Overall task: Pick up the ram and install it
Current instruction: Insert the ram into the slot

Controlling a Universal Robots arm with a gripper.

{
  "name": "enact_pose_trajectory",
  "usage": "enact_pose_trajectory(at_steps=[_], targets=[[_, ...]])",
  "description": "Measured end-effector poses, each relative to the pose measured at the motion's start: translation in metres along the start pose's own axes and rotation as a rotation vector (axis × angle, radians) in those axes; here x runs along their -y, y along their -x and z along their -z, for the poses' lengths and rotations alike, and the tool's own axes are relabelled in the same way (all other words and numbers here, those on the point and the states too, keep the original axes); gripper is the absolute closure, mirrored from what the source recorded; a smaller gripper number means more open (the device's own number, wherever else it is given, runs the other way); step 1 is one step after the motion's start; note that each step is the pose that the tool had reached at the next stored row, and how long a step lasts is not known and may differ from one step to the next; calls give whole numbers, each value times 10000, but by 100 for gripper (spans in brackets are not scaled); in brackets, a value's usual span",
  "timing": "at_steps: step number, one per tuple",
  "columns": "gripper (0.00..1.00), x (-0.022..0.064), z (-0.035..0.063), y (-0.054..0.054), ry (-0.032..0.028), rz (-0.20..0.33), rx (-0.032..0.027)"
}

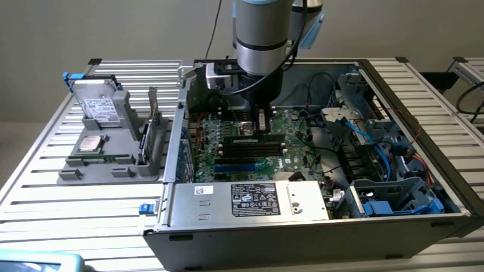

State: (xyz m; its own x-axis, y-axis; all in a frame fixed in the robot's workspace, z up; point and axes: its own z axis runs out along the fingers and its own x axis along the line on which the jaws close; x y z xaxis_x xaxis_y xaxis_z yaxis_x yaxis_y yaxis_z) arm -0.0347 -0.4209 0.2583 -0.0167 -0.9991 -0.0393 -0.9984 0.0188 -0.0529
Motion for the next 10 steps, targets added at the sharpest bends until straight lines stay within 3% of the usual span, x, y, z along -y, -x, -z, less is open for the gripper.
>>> enact_pose_trajectory(at_steps=[10], targets=[[88, -6, -97, -1, 0, -2, 22]])
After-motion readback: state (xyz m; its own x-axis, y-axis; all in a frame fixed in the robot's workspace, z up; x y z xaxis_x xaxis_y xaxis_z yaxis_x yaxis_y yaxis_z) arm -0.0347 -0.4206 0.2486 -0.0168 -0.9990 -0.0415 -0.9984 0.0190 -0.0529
